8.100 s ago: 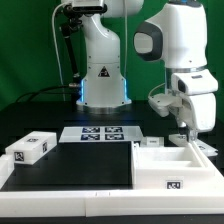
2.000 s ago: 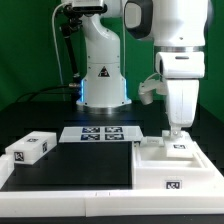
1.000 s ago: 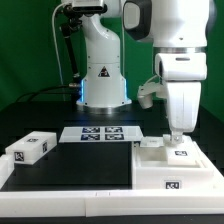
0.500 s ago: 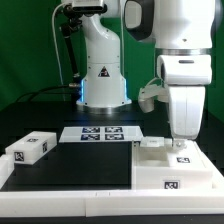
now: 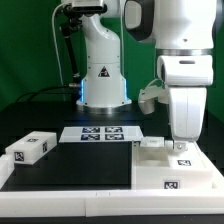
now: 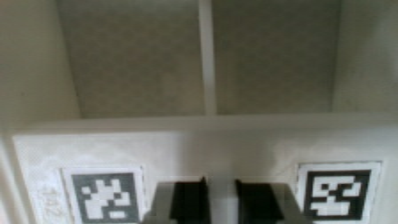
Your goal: Assemble cabinet
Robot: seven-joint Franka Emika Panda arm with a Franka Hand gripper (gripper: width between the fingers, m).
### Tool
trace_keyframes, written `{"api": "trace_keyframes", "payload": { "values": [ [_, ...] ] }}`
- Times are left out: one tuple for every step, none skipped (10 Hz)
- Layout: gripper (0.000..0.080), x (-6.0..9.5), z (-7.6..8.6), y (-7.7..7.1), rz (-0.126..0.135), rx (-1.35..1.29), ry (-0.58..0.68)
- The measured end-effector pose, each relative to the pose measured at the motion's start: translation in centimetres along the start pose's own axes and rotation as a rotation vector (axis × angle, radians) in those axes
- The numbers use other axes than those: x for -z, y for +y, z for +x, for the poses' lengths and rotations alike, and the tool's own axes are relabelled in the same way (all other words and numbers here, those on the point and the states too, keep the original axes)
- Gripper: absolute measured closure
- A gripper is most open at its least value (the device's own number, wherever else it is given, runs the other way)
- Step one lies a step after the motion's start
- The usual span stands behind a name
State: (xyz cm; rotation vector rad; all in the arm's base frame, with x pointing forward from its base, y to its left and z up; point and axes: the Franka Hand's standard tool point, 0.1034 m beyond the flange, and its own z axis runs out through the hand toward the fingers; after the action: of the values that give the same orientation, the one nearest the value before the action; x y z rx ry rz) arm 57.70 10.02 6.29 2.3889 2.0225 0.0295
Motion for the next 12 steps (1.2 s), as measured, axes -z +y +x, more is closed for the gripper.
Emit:
{"api": "trace_keyframes", "payload": {
  "values": [
    [0.0731, 0.0, 0.0, 0.1, 0.0, -0.001, 0.0],
    [0.0731, 0.0, -0.1, 0.1, 0.004, -0.002, -0.002],
    [0.0727, 0.0, -0.1, 0.0, 0.007, -0.003, -0.005],
    [0.0727, 0.2, 0.0, 0.0, 0.007, -0.004, -0.006],
    [0.0556, 0.5, -0.1, 0.0, 0.002, -0.006, -0.007],
    [0.0355, 1.1, -0.4, -0.2, -0.002, -0.007, -0.009],
    [0.0355, 1.5, -0.7, -0.6, -0.003, -0.009, -0.013],
    [0.0219, 1.9, -1.1, -1.2, -0.004, -0.014, -0.018],
    [0.0058, 2.6, -1.5, -2.2, -0.007, -0.048, -0.023],
    [0.0058, 3.0, -1.9, -3.7, -0.012, -0.074, -0.025],
    [0.0016, 3.3, -2.4, -5.4, -0.014, -0.078, -0.028],
    [0.0003, 3.3, -2.8, -7.1, -0.014, -0.093, -0.03]
  ]
}}
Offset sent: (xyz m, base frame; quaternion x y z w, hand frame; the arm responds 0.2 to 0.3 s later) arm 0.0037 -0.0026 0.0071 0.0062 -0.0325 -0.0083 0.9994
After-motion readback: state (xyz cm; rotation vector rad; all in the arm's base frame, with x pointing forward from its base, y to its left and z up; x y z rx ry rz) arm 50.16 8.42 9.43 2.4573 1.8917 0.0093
